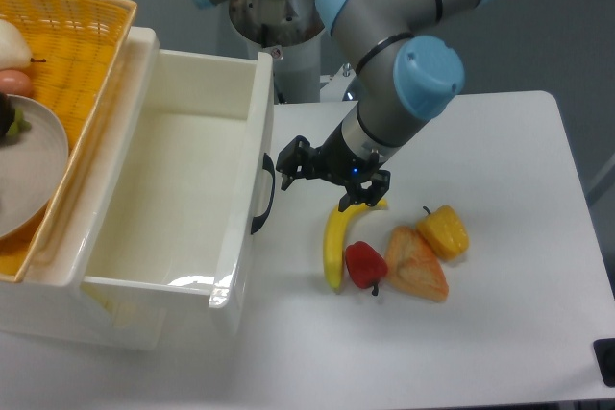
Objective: Slide the top white drawer open
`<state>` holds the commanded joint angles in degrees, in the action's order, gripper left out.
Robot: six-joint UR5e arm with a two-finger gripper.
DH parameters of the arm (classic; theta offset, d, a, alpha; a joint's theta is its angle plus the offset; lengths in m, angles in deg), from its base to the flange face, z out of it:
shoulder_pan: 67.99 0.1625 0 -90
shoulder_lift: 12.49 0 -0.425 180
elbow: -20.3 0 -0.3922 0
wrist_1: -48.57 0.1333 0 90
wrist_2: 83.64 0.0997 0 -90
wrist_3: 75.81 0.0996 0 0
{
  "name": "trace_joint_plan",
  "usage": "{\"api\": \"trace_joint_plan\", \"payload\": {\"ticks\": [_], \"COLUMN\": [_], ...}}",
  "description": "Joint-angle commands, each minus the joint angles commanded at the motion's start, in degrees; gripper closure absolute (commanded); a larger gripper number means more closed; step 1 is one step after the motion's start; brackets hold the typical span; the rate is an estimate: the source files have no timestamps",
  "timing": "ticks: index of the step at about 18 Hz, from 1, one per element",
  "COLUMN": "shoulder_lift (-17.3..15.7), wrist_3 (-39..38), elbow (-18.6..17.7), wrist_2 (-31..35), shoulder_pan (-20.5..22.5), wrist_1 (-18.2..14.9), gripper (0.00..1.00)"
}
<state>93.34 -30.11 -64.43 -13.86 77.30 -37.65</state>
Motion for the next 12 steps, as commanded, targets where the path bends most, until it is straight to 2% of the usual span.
{"api": "trace_joint_plan", "payload": {"ticks": [5,8,12], "shoulder_lift": [0.00,0.00,0.00], "wrist_3": [3.41,9.40,9.93], "elbow": [-0.18,-0.79,-0.88], "wrist_2": [2.90,5.27,5.81], "shoulder_pan": [-0.53,-0.18,0.61], "wrist_1": [4.04,4.40,4.40], "gripper": [0.00,0.00,0.00]}}
